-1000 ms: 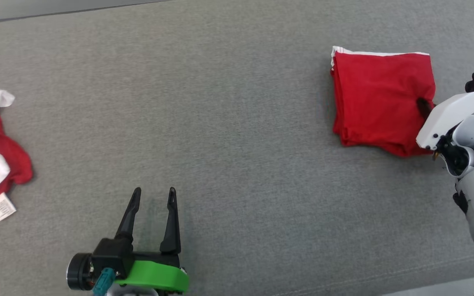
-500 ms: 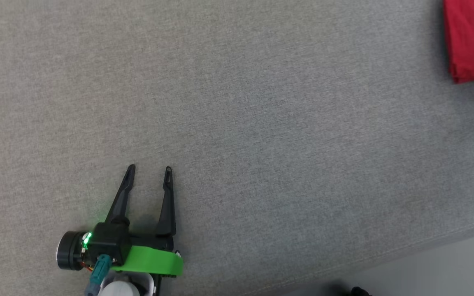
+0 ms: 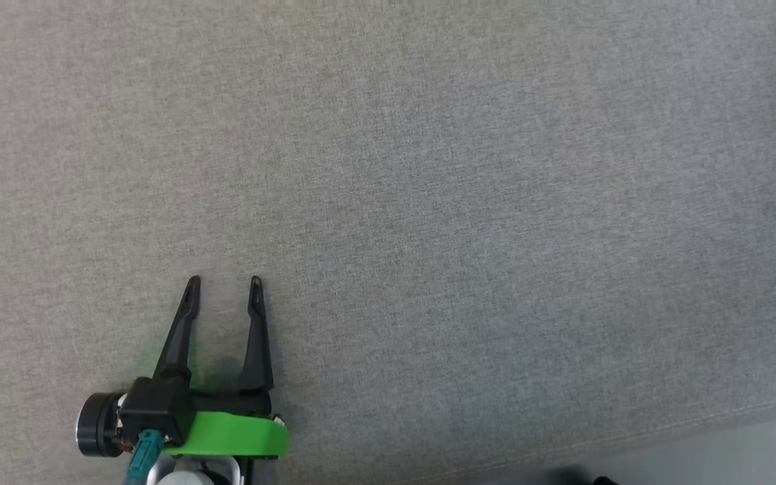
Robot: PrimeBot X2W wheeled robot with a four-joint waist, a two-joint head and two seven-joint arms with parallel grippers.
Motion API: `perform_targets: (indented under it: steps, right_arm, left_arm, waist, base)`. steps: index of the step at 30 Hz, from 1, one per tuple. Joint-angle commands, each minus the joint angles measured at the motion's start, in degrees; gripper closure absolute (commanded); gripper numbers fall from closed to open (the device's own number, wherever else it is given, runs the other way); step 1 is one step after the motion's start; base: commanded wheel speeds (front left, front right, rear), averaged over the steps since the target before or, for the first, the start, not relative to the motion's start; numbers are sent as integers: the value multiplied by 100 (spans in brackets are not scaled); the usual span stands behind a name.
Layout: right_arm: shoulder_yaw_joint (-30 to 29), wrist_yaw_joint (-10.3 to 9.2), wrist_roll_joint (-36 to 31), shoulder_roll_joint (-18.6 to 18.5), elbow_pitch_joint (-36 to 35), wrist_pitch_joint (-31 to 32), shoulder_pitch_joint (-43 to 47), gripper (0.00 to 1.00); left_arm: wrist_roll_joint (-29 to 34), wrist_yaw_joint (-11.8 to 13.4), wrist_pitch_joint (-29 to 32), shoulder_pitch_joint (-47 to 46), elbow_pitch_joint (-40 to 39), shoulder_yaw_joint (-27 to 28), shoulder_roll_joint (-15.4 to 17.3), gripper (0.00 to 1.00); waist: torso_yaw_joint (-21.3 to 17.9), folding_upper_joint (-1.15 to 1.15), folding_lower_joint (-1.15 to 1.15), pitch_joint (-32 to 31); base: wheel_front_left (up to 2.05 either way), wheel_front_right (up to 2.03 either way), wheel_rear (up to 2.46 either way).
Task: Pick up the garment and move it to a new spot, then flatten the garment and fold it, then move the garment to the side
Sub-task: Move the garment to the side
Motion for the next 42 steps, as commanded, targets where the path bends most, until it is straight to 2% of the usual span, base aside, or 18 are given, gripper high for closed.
perform_targets:
  steps: [1,6,12,17,20,29,34,38,42]
  right_arm:
    - [-14,-9,-170,81,-2,-159,-91,0]
    - [6,-9,-317,434,-229,-714,18,0]
    - [348,-9,-106,841,-1056,-986,755,0]
    - [570,-9,296,1129,-2543,-994,2041,0]
    - [485,-9,439,1351,-3396,-992,3023,0]
    - [-16,-9,167,2551,-5476,-994,5639,0]
    - [2,-9,-28,3219,-6057,-993,6599,0]
    - [229,-9,-164,3458,-6193,-994,7125,0]
    - [473,-9,-173,3539,-6250,-994,7402,0]
  left_arm:
    - [-54,33,6,87,31,26,10,0]
    - [-285,31,5,121,106,25,4,0]
    - [-569,80,5,245,171,99,2,0]
    - [-587,49,5,547,232,375,2,0]
    - [-427,33,5,722,247,544,2,0]
    - [-96,-156,5,1023,339,738,1,0]
    - [-8,-275,5,1155,444,812,3,0]
    - [-115,-345,5,1345,523,866,3,0]
    - [-192,-405,5,1467,575,855,3,0]
  waist:
    - [-89,0,-1,-303]
    - [-73,0,-1,-839]
    - [88,0,-1,-1560]
    - [222,0,-1,-2231]
    - [299,0,-1,-2558]
    - [453,0,-1,-2985]
    - [450,0,-1,-3140]
    - [389,0,-1,-3278]
    - [323,0,-1,-3335]
  base:
    - [0,0,0]
    - [0,0,0]
    - [0,0,0]
    - [0,0,0]
    - [0,0,0]
    - [0,0,0]
    - [0,0,0]
    - [0,0,0]
    - [0,0,0]
